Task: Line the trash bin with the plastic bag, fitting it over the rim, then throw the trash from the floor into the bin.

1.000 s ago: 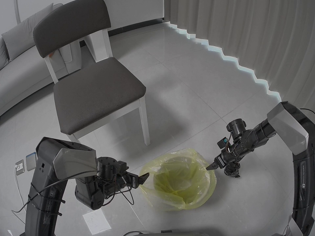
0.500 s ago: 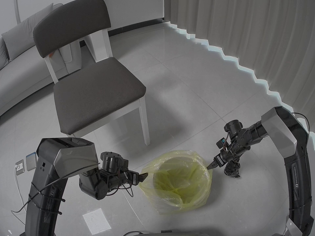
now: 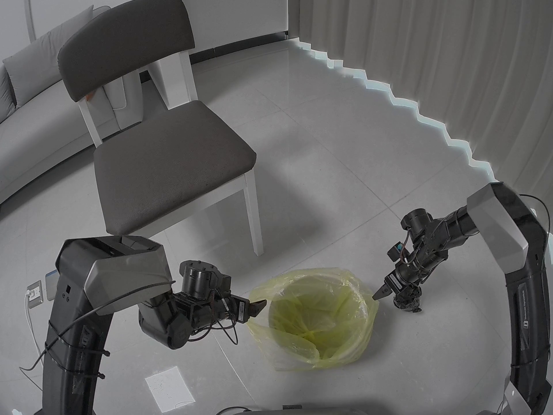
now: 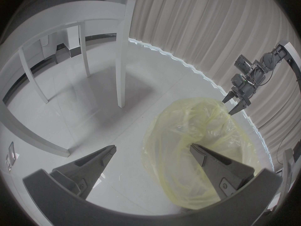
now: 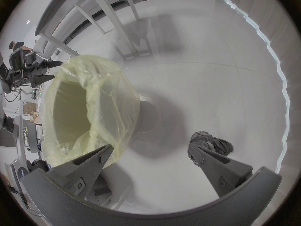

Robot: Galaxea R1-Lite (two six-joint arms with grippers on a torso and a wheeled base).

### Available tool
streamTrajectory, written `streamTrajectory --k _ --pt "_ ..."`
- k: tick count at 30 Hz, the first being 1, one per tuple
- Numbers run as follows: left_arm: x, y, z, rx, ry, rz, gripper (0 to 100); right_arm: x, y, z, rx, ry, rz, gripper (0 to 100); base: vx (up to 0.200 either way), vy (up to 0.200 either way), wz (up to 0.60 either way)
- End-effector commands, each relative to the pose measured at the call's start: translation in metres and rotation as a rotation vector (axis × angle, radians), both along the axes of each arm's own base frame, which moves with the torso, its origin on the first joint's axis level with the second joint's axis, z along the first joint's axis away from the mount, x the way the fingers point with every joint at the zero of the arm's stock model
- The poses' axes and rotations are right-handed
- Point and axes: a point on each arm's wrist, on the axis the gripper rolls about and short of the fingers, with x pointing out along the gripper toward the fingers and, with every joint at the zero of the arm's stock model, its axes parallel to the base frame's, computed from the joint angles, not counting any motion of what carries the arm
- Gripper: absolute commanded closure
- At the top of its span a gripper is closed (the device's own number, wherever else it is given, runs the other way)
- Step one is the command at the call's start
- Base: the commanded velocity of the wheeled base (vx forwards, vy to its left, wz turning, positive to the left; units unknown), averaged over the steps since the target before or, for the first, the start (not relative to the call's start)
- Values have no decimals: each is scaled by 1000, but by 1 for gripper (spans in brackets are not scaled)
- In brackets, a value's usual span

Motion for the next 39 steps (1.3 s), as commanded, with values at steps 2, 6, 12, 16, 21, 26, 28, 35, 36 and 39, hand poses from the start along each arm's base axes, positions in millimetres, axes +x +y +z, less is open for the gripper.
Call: streamTrajectory --k 2,6,12,16,21,26,28,35,36,39 --pt "-24 18 19 -27 -47 20 0 -28 -10 65 17 -77 -6 0 0 0 0" --pt "-37 22 15 -19 -46 14 0 -51 4 82 22 -94 35 0 0 0 0" --pt "-50 22 8 9 16 -6 0 -93 56 90 33 -151 190 0 0 0 0" --pt "-45 15 2 11 14 -13 0 -103 79 88 42 -155 257 0 0 0 0" --pt "-40 15 -3 18 10 -12 0 -108 97 83 43 -147 305 0 0 0 0" --pt "-29 10 -13 60 27 -41 0 -105 118 69 53 -171 344 0 0 0 0" --pt "-25 6 -13 68 39 -49 0 -103 121 66 58 -181 347 0 0 0 0" --pt "-14 -3 -10 111 73 -76 0 -100 130 51 53 -163 364 0 0 0 0" --pt "-11 -5 -9 121 77 -80 0 -99 131 47 50 -154 366 0 0 0 0" --pt "-8 -7 -8 137 100 -85 0 -99 135 40 47 -142 373 0 0 0 0"
